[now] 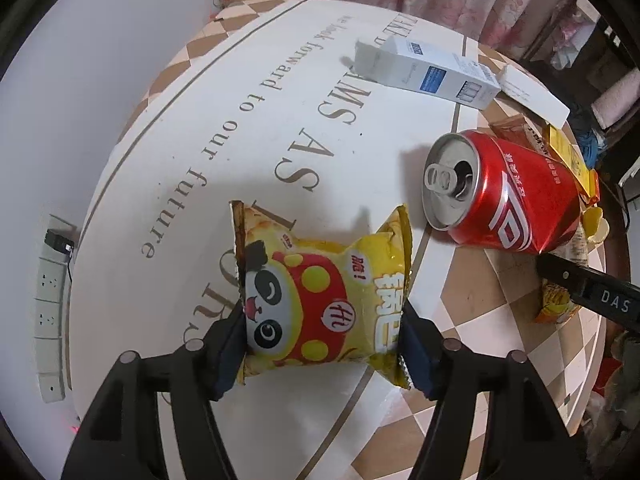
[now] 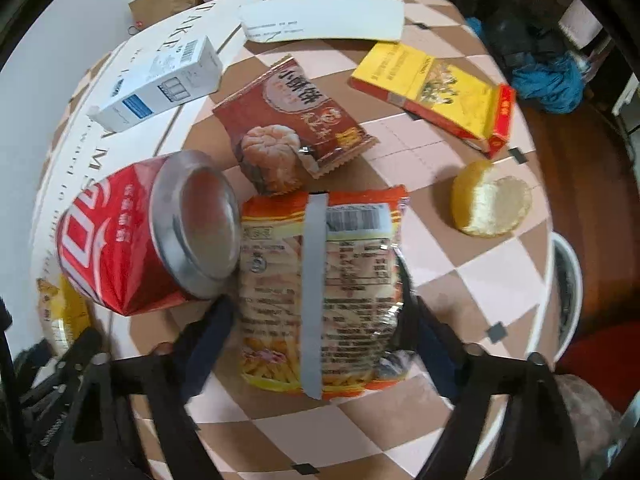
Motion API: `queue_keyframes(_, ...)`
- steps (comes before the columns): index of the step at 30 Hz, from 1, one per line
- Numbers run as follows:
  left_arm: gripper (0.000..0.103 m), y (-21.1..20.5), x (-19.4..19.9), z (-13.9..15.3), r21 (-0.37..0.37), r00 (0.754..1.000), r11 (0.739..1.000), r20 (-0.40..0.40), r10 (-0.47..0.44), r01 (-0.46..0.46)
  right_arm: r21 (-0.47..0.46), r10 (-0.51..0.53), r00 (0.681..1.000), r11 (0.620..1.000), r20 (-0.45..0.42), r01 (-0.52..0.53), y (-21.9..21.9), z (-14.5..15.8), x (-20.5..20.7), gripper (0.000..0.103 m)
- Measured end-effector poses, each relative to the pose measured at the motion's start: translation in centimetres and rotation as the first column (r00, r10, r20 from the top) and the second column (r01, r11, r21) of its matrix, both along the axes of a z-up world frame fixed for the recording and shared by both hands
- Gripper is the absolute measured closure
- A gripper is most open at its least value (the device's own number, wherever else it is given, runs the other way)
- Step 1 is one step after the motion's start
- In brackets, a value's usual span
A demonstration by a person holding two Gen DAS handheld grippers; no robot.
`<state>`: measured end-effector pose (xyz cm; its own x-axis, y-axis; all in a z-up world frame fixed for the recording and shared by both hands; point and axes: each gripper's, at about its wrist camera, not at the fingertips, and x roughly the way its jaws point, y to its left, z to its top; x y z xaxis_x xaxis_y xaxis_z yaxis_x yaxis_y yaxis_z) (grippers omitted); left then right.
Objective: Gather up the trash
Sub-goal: 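Grasp the yellow panda snack bag with the left tool while the right tool grasps the cracker bag, then carry both snack bags over the bin and release them inside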
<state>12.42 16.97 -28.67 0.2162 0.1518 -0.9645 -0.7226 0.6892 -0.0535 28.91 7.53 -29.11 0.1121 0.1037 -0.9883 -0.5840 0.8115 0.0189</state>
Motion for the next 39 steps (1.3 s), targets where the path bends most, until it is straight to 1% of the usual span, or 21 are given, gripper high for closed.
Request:
queue_keyframes(1, 0.042, -0.1, 0.1, 0.1, 0.009, 1.000, 1.000, 0.000, -0.001, 0.001, -0.004, 0.000, 1.000, 1.000, 0.012, 0.000, 0.0, 0.1, -0.3, 0.035)
queue_keyframes(2, 0.042, -0.1, 0.2, 0.1, 0.017, 1.000, 1.000, 0.000, -0.001, 0.001, 0.000, 0.002, 1.000, 1.000, 0.031, -0.002, -0.3, 0.3, -0.3, 0.043)
queue_keyframes(3, 0.042, -0.3, 0.3, 0.3, 0.026, 1.000, 1.000, 0.002, -0.004, 0.004, 0.005, 0.002, 0.999, 1.000, 0.039, -0.002, -0.5, 0.5, -0.5, 0.054)
queue_keyframes(4, 0.042, -0.6, 0.2, 0.5, 0.035, 1.000, 0.999, 0.003, -0.005, 0.005, 0.014, -0.002, 0.999, 1.000, 0.035, 0.001, -0.8, 0.7, -0.5, 0.058)
queue_keyframes(6, 0.042, -1.3, 0.1, 1.1, 0.060, 1.000, 0.998, 0.006, -0.018, 0.018, 0.029, -0.007, 1.000, 1.000, 0.024, 0.007, -1.5, 0.9, -0.7, 0.062)
queue_keyframes(8, 0.042, -2.0, -0.1, 2.1, 0.084, 0.999, 0.996, 0.013, -0.036, 0.034, 0.043, -0.009, 1.000, 0.999, 0.024, 0.008, -2.3, 1.3, -1.1, 0.064)
queue_keyframes(11, 0.042, -3.8, -0.3, 4.5, 0.130, 0.996, 0.989, 0.030, -0.082, 0.077, 0.079, -0.016, 1.000, 0.997, 0.017, 0.015, -3.7, 2.2, -1.8, 0.065)
queue_keyframes(14, 0.042, -5.3, 0.0, 6.9, 0.154, 0.990, 0.982, 0.066, -0.123, 0.112, 0.132, -0.028, 0.999, 0.991, 0.024, 0.025, -5.7, 4.0, -2.2, 0.066)
queue_keyframes(17, 0.042, -7.5, 1.0, 10.0, 0.178, 0.978, 0.972, 0.115, -0.176, 0.154, 0.194, -0.044, 0.998, 0.980, 0.046, 0.035, -8.3, 6.5, -2.5, 0.066)
queue_keyframes(18, 0.042, -8.1, 1.5, 10.9, 0.186, 0.972, 0.968, 0.131, -0.194, 0.168, 0.217, -0.052, 0.997, 0.975, 0.063, 0.037, -9.7, 7.8, -2.4, 0.066)
queue_keyframes(20, 0.042, -10.0, 3.0, 13.2, 0.199, 0.955, 0.958, 0.174, -0.242, 0.206, 0.256, -0.068, 0.994, 0.966, 0.090, 0.043, -12.1, 9.9, -2.1, 0.066)
queue_keyframes(23, 0.042, -12.4, 5.5, 15.6, 0.196, 0.927, 0.946, 0.225, -0.300, 0.259, 0.297, -0.102, 0.987, 0.953, 0.125, 0.061, -15.9, 12.7, -1.2, 0.066)
queue_keyframes(26, 0.042, -15.7, 8.8, 17.4, 0.183, 0.887, 0.926, 0.274, -0.371, 0.330, 0.327, -0.168, 0.973, 0.939, 0.156, 0.110, -21.2, 15.3, 0.8, 0.066)
queue_keyframes(27, 0.042, -17.3, 10.5, 17.7, 0.172, 0.869, 0.915, 0.290, -0.400, 0.364, 0.331, -0.186, 0.969, 0.936, 0.161, 0.124, -22.5, 15.7, 1.2, 0.066)
queue_keyframes(29, 0.042, -19.9, 13.3, 17.9, 0.143, 0.840, 0.895, 0.309, -0.446, 0.422, 0.335, -0.231, 0.959, 0.927, 0.164, 0.166, -25.8, 16.3, 2.4, 0.066)
queue_keyframes(31, 0.042, -22.5, 16.2, 17.4, 0.099, 0.812, 0.872, 0.327, -0.483, 0.479, 0.331, -0.282, 0.945, 0.918, 0.163, 0.217, -29.4, 16.4, 3.6, 0.066)
queue_keyframes(33, 0.042, -24.5, 19.0, 16.3, 0.050, 0.794, 0.850, 0.332, -0.509, 0.524, 0.316, -0.333, 0.930, 0.909, 0.155, 0.273, -32.9, 15.7, 5.0, 0.066)
queue_keyframes(35, 0.042, -27.4, 22.7, 13.8, -0.034, 0.775, 0.812, 0.323, -0.543, 0.583, 0.307, -0.382, 0.916, 0.892, 0.120, 0.331, -35.8, 14.2, 6.5, 0.066)
queue_keyframes(36, 0.042, -28.3, 23.6, 13.0, -0.054, 0.770, 0.800, 0.316, -0.554, 0.598, 0.300, -0.412, 0.905, 0.880, 0.102, 0.367, -37.3, 13.0, 7.2, 0.066)
queue_keyframes(37, 0.042, -29.7, 25.4, 11.6, -0.091, 0.761, 0.778, 0.307, -0.572, 0.622, 0.295, -0.433, 0.897, 0.871, 0.086, 0.392, -38.6, 12.0, 7.9, 0.066)
queue_keyframes(39, 0.042, -31.8, 28.4, 8.7, -0.158, 0.752, 0.743, 0.273, -0.600, 0.650, 0.274, -0.475, 0.879, 0.852, 0.047, 0.446, -41.0, 9.3, 9.4, 0.066)
